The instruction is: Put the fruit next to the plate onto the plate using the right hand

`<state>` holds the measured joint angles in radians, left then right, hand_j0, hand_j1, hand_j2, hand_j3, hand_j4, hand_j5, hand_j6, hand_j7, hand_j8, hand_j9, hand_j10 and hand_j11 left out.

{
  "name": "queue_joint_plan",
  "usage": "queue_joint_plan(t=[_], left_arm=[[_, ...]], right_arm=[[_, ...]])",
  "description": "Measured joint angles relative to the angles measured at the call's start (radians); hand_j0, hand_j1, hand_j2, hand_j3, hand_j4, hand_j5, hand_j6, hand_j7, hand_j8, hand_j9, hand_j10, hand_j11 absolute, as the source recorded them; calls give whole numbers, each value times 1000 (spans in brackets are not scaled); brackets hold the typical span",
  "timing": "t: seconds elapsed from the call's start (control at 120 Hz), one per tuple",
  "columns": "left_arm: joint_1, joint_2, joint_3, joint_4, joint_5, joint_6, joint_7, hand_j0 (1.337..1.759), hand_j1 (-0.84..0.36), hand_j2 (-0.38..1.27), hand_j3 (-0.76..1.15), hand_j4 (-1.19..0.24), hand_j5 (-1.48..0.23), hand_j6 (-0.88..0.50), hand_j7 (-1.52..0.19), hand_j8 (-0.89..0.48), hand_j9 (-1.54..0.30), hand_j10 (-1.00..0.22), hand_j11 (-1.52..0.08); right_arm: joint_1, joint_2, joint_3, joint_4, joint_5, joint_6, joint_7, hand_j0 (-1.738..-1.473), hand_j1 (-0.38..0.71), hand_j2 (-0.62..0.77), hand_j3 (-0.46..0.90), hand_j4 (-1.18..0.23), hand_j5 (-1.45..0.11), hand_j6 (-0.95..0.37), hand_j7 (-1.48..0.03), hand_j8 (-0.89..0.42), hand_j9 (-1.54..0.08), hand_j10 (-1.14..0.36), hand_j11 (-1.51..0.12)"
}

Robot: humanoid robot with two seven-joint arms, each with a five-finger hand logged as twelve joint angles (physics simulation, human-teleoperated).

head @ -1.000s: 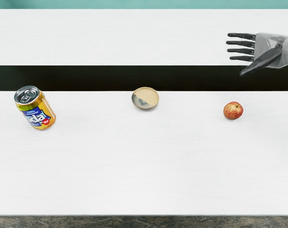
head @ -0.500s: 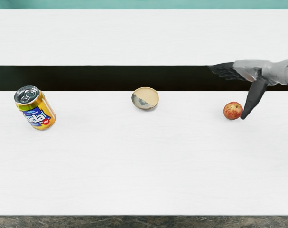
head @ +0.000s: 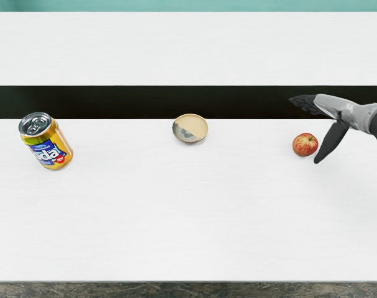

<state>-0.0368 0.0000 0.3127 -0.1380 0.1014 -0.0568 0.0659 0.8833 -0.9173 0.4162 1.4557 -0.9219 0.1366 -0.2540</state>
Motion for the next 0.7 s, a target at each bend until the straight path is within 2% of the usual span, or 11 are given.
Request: queue_joint_plan(t=[0.283, 0.7], left_arm=[[0, 0, 0, 0, 0, 0, 0, 1658, 55, 49, 0, -245, -318, -245, -318, -245, -318, -245, -318], [0, 0, 0, 0, 0, 0, 0, 1658, 55, 49, 0, -245, -318, -245, -318, -245, -318, -245, -318]], right_arm=[[-91, 49, -5, 1, -74, -187, 4, -1658, -146, -31, 0, -177, -224, -180, -223, -178, -224, -176, -223], [-144, 82, -53, -7, -115, -333, 8, -1658, 36, -60, 0, -328, -421, -331, -421, -329, -421, -328, -421]])
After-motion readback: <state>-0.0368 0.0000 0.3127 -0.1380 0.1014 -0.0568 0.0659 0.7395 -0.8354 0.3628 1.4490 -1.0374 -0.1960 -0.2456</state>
